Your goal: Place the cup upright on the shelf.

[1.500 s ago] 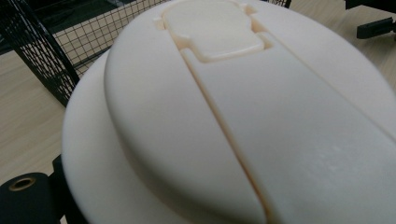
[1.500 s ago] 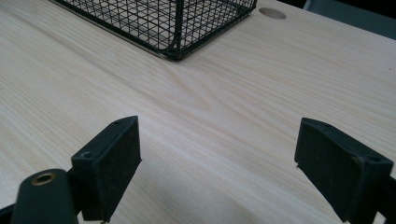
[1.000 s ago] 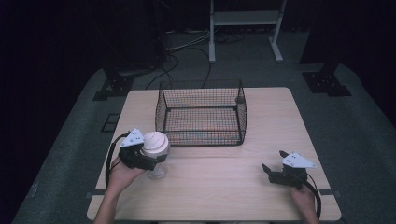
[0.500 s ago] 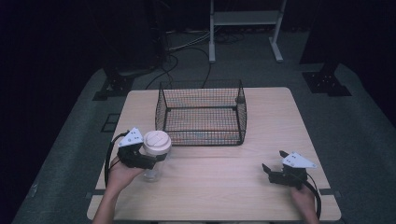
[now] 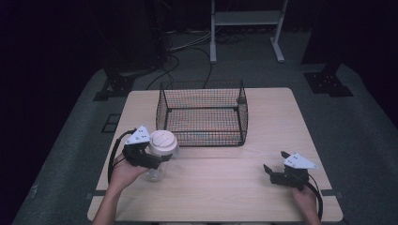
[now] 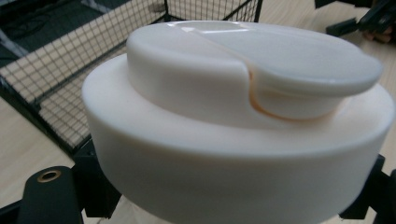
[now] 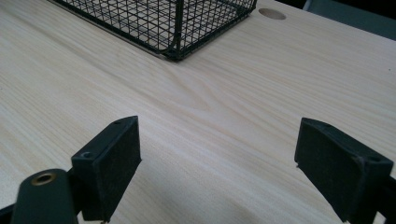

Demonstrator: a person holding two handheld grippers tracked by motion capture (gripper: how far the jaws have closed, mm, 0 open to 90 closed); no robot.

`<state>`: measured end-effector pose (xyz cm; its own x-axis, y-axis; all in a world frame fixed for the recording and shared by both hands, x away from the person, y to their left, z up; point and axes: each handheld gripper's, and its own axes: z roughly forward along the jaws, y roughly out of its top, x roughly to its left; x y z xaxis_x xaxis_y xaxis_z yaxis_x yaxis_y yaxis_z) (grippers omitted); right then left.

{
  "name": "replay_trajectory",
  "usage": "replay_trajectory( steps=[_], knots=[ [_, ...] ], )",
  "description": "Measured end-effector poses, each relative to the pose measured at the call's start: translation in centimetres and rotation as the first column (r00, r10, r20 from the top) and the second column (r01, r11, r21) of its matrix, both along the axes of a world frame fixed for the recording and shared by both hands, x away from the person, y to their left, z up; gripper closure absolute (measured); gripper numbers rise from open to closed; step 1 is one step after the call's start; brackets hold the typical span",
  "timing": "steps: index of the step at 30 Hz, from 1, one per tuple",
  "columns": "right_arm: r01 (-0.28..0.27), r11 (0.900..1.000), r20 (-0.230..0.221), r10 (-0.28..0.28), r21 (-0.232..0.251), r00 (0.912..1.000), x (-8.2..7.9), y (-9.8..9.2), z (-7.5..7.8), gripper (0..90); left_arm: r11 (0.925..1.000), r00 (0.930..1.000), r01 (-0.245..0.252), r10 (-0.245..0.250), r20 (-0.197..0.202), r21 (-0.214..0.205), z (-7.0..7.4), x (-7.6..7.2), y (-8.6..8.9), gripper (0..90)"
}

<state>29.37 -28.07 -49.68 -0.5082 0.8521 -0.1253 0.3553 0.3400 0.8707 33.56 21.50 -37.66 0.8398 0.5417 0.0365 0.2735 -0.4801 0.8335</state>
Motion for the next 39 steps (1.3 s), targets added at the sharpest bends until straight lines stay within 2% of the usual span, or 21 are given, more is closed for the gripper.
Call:
replay_trajectory(
  steps=[5,8,9,10,12,14,16,22,25,30,31,39],
  knots=[
    [0.0,1.0,0.0,0.0,0.002,1.0,0.0,0.0,0.0,13.5,0.9997,0.9996,0.022,-0.022,0.015,-0.005,1.5,0.3,-0.7,15.4],
    [0.0,1.0,0.0,0.0,0.002,1.0,0.0,0.0,0.0,13.5,0.9993,0.999,0.036,-0.036,0.026,0.0,2.7,0.6,-1.4,15.4],
    [-0.001,1.0,0.0,0.001,0.002,1.0,0.0,0.0,0.0,13.5,0.9988,0.9983,0.049,-0.049,0.031,0.002,3.6,0.9,-1.9,15.4],
    [-0.001,1.0,0.0,0.001,0.002,1.0,0.0,0.0,0.0,13.5,0.9988,0.9983,0.049,-0.049,0.031,0.002,3.6,0.9,-1.9,15.4],
    [-0.002,1.0,0.002,0.002,0.002,1.0,0.0,0.0,0.0,13.5,0.9975,0.9968,0.068,-0.069,0.041,0.021,4.8,1.3,-2.8,15.4],
    [-0.002,1.0,0.002,0.002,0.003,1.0,0.0,0.0,0.0,13.5,0.997,0.9962,0.074,-0.075,0.045,0.023,5.2,1.4,-3.1,15.4],
    [-0.002,1.0,0.0,0.002,0.006,1.0,0.0,-0.1,0.0,13.5,0.9952,0.9941,0.092,-0.094,0.054,0.033,6.4,1.8,-4.1,15.4],
    [0.001,0.9999,-0.001,-0.001,0.014,1.0,0.1,-0.1,0.0,13.5,0.9905,0.9887,0.127,-0.131,0.074,0.052,8.4,2.5,-6.2,15.4],
    [0.002,0.9999,-0.002,-0.002,0.016,1.0,0.1,-0.2,0.0,13.5,0.988,0.9864,0.141,-0.145,0.077,0.063,9.0,2.7,-6.8,15.4],
    [0.005,0.9998,-0.003,-0.005,0.021,1.0,0.1,-0.2,0.0,13.5,0.9854,0.9828,0.162,-0.166,0.08,0.053,10.2,3.7,-8.2,15.4],
    [0.006,0.9997,-0.003,-0.005,0.023,1.0,0.1,-0.2,0.0,13.5,0.983,0.9809,0.173,-0.178,0.079,0.061,10.7,4.1,-8.8,15.4],
    [0.009,0.9994,-0.008,-0.009,0.032,0.9999,0.1,-0.3,0.0,13.5,0.9808,0.9799,0.183,-0.187,0.069,0.069,11.6,6.0,-10.4,15.4]
  ],
)
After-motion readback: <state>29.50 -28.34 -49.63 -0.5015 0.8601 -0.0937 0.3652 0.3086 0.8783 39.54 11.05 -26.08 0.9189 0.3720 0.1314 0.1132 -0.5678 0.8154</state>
